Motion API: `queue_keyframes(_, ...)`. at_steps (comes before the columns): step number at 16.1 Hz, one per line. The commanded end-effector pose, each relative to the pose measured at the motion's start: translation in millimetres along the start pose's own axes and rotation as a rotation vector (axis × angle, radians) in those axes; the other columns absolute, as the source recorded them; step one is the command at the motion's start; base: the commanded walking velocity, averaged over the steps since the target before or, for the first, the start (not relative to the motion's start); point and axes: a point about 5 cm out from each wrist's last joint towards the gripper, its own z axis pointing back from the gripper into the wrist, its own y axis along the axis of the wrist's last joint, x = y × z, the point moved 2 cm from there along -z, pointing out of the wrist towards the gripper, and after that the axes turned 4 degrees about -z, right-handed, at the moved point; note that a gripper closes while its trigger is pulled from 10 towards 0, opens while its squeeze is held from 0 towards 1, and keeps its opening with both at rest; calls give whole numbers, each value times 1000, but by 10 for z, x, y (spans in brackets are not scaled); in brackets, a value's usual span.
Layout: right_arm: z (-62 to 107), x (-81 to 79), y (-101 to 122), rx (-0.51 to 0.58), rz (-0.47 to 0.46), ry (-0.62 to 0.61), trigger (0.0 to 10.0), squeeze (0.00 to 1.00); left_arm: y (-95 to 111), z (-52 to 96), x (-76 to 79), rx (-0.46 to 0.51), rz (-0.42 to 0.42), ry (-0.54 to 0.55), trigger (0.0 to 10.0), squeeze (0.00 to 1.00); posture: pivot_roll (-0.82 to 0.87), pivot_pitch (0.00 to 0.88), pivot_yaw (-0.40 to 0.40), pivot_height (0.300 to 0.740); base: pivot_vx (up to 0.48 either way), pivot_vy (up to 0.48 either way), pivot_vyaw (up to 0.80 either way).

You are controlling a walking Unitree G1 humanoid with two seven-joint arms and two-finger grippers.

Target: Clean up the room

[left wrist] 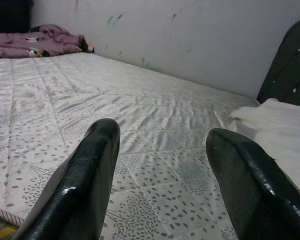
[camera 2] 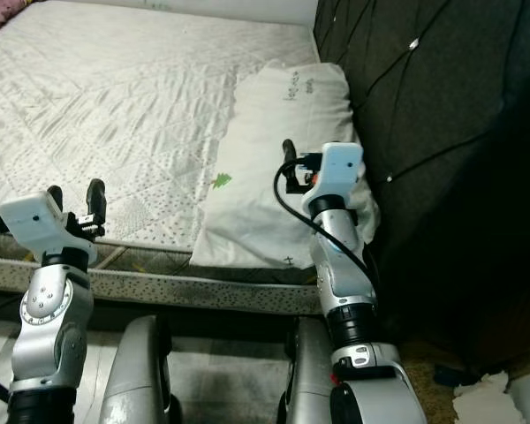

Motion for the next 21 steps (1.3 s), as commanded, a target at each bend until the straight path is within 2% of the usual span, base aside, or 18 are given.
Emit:
queue_keyframes(1,-32,-8,36,-1,12,16,10000,0,51,8,-14,24,9,15,10000,0,127,0,-75,593,0,0,0)
queue_keyframes(4,-71,-52,9,-15,-2,29,10000,0,30,63,11,12,13,9,10000,0,134,0,-72,623,0,0,0)
queue_keyframes(7,-35,-109,-19,-18,-5,33,10000,0,8,73,25,1,7,-8,10000,0,130,0,-61,663,0,0,0)
queue_keyframes(12,-31,-40,-21,-17,20,6,10000,0,4,45,63,-3,10,-18,10000,0,116,0,-60,733,0,0,0)
queue_keyframes(18,88,196,-155,-67,120,-88,10000,0,-10,53,77,-11,0,-21,10000,0,116,0,-53,740,0,0,0)
queue_keyframes(21,105,179,-172,-68,125,-81,10000,0,-17,50,88,-13,-1,-29,10000,0,116,0,-49,740,0,0,0)
